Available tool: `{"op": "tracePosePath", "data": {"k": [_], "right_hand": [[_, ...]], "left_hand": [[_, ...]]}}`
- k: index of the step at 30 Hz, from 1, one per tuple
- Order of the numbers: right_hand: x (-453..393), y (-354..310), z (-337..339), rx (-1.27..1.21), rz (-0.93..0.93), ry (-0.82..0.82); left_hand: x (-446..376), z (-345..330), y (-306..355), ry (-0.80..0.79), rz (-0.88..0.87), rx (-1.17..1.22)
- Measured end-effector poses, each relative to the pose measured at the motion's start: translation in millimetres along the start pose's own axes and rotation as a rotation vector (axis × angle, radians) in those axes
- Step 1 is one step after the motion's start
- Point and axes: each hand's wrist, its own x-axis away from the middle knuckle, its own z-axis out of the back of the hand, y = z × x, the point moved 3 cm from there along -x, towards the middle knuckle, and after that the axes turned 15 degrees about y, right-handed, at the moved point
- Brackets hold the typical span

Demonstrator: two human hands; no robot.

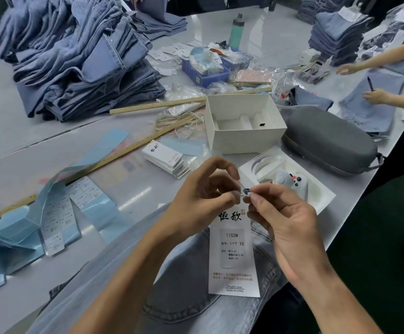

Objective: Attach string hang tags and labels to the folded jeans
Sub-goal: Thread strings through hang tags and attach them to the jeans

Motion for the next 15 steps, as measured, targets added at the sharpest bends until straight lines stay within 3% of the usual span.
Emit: {"op": "tracePosePath", "data": {"k": [7,15], "right_hand": [[1.6,-0.4,-3.6,0.050,0.018,-0.011],[1.6,-4.6,-4.0,0.199,0.169,-0.053]], "left_hand": [[-0.2,-2.2,-0.5,-0.002,0.027,-0.009],[-0.4,-2.7,-1.0,0.005,0.008,-0.035]]}}
